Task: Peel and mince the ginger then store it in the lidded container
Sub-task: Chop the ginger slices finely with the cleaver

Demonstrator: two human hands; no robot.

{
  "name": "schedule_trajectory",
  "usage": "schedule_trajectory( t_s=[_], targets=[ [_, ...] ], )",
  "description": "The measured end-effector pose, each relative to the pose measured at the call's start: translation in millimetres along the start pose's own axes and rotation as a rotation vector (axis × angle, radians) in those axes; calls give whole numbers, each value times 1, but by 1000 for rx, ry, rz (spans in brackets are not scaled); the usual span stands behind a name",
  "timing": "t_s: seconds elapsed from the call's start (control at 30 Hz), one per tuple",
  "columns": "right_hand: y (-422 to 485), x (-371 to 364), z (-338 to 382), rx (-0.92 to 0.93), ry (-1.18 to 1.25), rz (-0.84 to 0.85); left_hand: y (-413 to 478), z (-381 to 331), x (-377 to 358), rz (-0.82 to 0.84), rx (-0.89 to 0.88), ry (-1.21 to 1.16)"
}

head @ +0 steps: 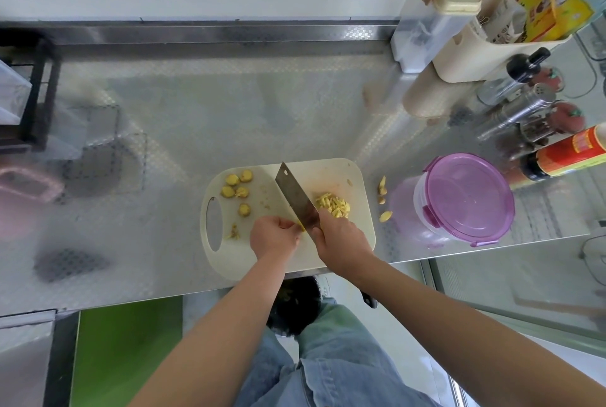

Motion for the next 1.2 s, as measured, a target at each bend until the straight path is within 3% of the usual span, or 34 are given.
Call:
schedule_trajectory(
  t_s=[0.53,1.2],
  targets=[
    [2,-6,0,44,32,-85,-1,1,0,-15,-1,-12],
    [5,-17,5,-33,-28,-13,-2,-3,3,-6,-13,31]
  ],
)
Point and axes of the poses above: each hand's wrist, its own y-axis towards the middle knuckle, its own x-axis out of the back of the hand, z = x × y, the point moved 4 cm from there along y, towards the middle knuckle, and after that the axes turned 12 degrees about y, right-handed, at the moved point
